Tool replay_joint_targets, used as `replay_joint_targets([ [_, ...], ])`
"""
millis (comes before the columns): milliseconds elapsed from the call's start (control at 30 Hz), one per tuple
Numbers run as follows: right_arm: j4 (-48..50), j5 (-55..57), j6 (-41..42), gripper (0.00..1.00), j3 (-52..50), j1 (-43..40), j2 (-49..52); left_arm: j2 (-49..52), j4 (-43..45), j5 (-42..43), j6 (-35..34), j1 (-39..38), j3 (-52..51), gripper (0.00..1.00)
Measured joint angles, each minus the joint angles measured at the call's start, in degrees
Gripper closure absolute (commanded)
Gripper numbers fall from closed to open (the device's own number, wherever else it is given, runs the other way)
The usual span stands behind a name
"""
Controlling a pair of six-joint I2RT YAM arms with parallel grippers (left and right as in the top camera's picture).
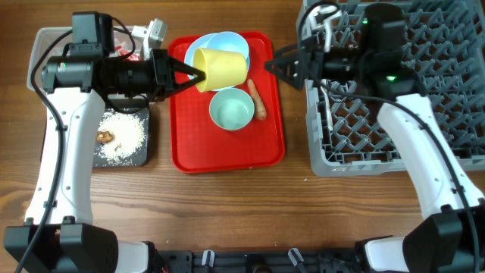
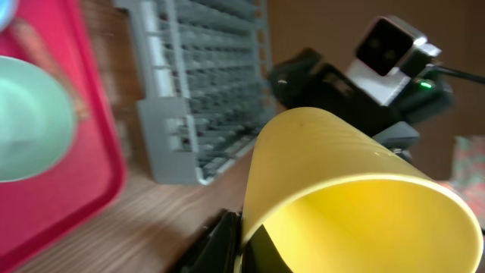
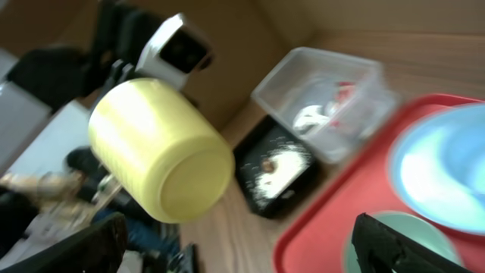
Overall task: Sort waste into correct bins and load items into the dishwasher rack
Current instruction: 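Hand the yellow cup from the left gripper to the right gripper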
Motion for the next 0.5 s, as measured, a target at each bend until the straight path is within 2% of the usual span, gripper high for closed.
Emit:
replay_joint_targets([
  [167, 5.40, -2.78, 0.46, 0.12, -0.11, 3.96, 0.07, 0.00, 0.00, 5.55, 0.24, 0.00, 0.00, 0.96],
  [500, 16.83, -2.80, 5.29, 0.16, -0.24, 7.72, 0.07, 0.04, 0.02, 13.46, 0.24, 0.02, 0.00, 0.96],
])
